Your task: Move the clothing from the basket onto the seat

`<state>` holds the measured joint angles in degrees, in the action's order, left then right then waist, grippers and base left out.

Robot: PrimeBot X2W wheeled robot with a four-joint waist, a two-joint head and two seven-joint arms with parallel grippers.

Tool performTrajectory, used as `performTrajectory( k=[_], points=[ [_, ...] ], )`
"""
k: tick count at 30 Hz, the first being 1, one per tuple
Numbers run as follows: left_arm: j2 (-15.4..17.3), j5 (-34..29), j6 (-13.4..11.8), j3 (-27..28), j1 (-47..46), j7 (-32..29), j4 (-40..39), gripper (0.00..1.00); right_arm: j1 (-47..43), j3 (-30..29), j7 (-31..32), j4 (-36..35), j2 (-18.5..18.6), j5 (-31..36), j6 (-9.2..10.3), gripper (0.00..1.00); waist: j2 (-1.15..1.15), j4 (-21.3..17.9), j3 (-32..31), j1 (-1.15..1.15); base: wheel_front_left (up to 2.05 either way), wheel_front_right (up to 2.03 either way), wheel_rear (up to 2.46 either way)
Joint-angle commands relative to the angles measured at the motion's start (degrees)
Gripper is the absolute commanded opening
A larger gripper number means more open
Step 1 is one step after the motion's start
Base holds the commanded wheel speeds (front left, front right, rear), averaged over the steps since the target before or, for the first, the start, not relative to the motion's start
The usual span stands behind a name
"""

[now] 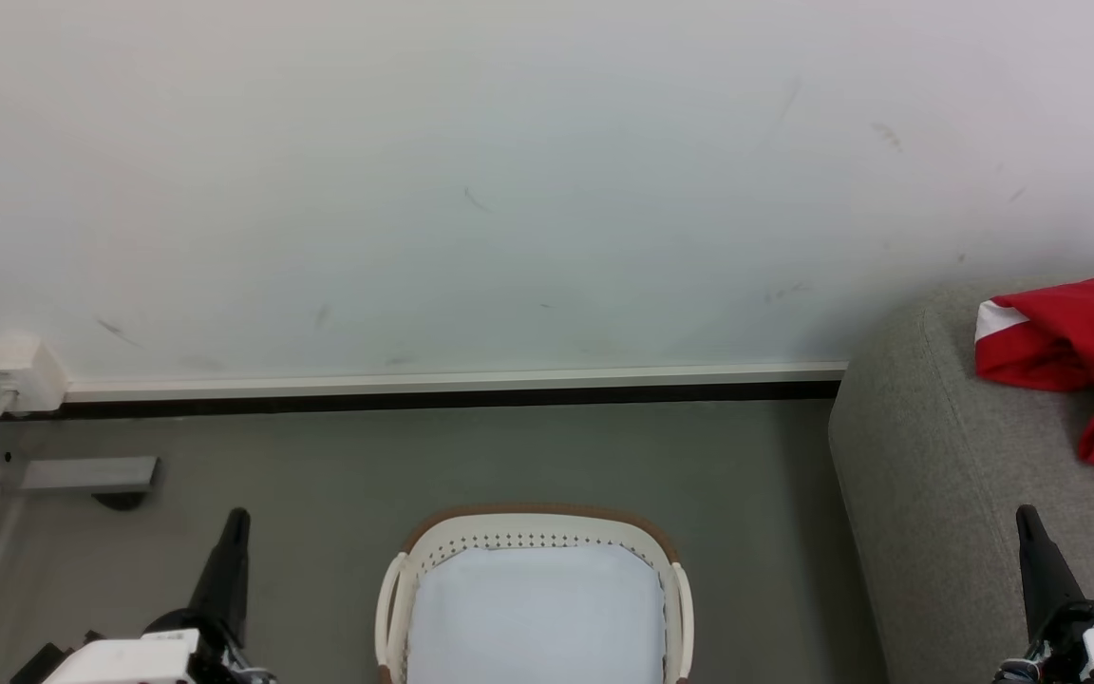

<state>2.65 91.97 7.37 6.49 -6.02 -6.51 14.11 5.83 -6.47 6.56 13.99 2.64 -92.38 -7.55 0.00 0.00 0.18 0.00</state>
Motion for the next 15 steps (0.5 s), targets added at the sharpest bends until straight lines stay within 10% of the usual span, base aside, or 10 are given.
performTrajectory(
  k=[1, 15],
  points=[
    [0.4, 0.8, 0.2, 0.1, -0.5, -0.3, -0.2, 0.00, 0.7, -0.2, 0.1, -0.1, 0.4, -0.1, 0.12, 0.00, 0.00, 0.0, 0.0, 0.00, 0.00, 0.00, 0.00],
    [0.4, 0.8, 0.2, 0.1, -0.5, -0.3, -0.2, 0.00, 0.7, -0.2, 0.1, -0.1, 0.4, -0.1, 0.12, 0.00, 0.00, 0.0, 0.0, 0.00, 0.00, 0.00, 0.00]
  ],
)
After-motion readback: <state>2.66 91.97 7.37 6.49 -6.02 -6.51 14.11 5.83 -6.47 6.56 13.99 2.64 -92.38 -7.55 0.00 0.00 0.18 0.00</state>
